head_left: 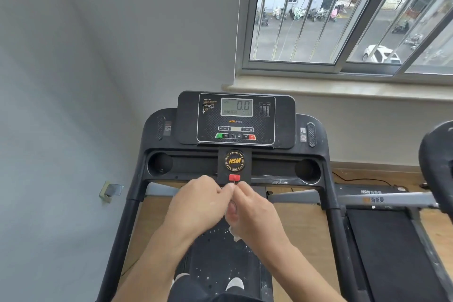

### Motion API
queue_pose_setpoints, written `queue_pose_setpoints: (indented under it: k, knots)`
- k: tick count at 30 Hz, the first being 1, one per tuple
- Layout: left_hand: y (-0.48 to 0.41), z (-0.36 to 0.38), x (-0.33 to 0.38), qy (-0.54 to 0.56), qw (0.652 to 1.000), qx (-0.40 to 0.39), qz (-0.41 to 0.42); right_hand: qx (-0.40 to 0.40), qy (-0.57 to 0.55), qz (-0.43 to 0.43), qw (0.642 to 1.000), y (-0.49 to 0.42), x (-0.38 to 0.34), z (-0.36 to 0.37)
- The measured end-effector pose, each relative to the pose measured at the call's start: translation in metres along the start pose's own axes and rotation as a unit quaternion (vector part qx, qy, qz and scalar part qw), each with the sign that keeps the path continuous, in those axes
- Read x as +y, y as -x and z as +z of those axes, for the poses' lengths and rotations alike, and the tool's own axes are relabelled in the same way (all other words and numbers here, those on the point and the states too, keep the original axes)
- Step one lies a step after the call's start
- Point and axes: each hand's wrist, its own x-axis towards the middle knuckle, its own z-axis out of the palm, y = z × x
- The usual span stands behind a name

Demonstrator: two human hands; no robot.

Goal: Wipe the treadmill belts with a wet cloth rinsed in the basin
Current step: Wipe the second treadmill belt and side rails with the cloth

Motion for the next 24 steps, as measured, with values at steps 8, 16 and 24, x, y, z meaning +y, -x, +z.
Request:
queue_pose_setpoints:
  k: [8, 16, 24]
  knots:
    - [-0.018, 0.024, -0.028, 0.162, 0.983, 0.056, -0.066, -0.091, -0.09, 0.098, 0.987, 0.005, 0.021, 0.009]
    - [-0.03, 0.044, -0.072, 0.39, 0.908, -0.153, 0.017, -0.06, -0.38, 0.179, 0.905, 0.004, 0.016, -0.049]
    - [-0.009, 0.105, -0.05, 0.699, 0.7, -0.117, -0.088, -0.031, -0.49, 0.252, 0.834, 0.008, 0.017, -0.063]
